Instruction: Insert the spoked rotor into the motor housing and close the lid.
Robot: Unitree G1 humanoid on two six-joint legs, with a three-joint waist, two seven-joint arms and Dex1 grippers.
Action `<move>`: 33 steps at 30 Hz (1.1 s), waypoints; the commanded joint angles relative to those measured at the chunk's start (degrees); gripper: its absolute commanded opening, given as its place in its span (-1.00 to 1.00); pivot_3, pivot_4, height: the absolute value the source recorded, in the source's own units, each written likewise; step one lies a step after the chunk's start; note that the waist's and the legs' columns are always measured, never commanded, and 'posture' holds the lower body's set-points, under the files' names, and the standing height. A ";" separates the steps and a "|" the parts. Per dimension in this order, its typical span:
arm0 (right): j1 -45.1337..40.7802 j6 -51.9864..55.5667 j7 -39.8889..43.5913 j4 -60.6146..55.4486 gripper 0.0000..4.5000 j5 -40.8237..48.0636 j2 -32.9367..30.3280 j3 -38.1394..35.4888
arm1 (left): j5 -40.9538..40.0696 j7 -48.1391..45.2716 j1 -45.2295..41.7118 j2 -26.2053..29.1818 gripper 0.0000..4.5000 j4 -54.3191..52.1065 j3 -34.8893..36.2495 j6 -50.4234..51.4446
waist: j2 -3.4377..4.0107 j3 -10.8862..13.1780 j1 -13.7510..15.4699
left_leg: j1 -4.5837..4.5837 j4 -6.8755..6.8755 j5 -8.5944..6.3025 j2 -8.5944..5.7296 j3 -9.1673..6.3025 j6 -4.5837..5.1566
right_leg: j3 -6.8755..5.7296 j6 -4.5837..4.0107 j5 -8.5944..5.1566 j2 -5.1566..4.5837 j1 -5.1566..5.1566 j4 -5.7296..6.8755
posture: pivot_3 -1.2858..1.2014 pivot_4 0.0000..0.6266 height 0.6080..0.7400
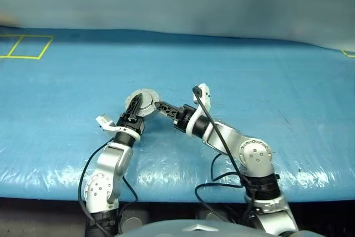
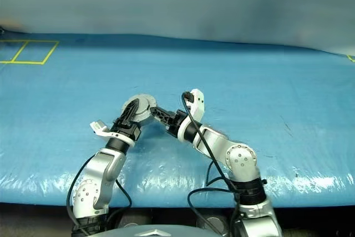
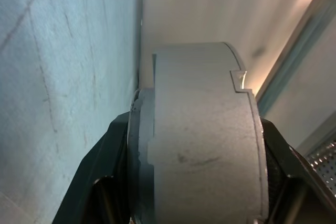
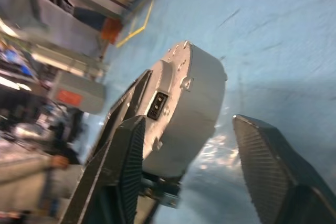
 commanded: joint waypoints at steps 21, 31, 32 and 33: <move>17.27 -25.97 11.15 -6.87 1.00 -70.14 -10.09 18.41 | 40.19 -25.13 -56.53 10.92 0.05 72.22 8.89 0.39 | -0.28 0.14 0.63 | -0.24 -0.16 0.17 -0.06 -0.05 -0.14 | 0.00 0.66 0.22 0.01 -0.23 -0.17 | 0.03 -0.52 1.00; 19.15 -27.21 14.80 -5.32 1.00 -74.35 -4.83 16.68 | 51.91 -25.15 -56.56 13.17 0.78 79.38 11.67 6.41 | -0.30 0.13 -0.14 | -0.04 -0.19 0.24 -0.04 -0.11 -0.24 | -0.05 0.65 0.20 0.01 -0.06 -0.03 | 0.03 -0.52 1.00; 19.08 -27.26 15.11 -5.07 1.00 -74.37 -4.04 16.55 | 52.57 -25.48 -55.46 13.65 0.94 78.20 11.67 8.08 | -0.30 0.13 -0.28 | 0.10 -0.21 0.24 -0.04 -0.11 -0.24 | -0.04 0.66 0.20 0.01 0.08 -0.01 | 0.03 -0.52 1.00; 18.94 -27.28 15.47 -4.82 1.00 -74.36 -3.28 16.44 | 53.29 -25.78 -53.90 14.26 0.99 76.51 11.43 10.06 | -0.29 0.13 -0.60 | 0.26 -0.23 0.24 -0.04 -0.11 -0.24 | -0.04 0.65 0.20 0.01 0.20 0.01 | 0.03 -0.52 1.00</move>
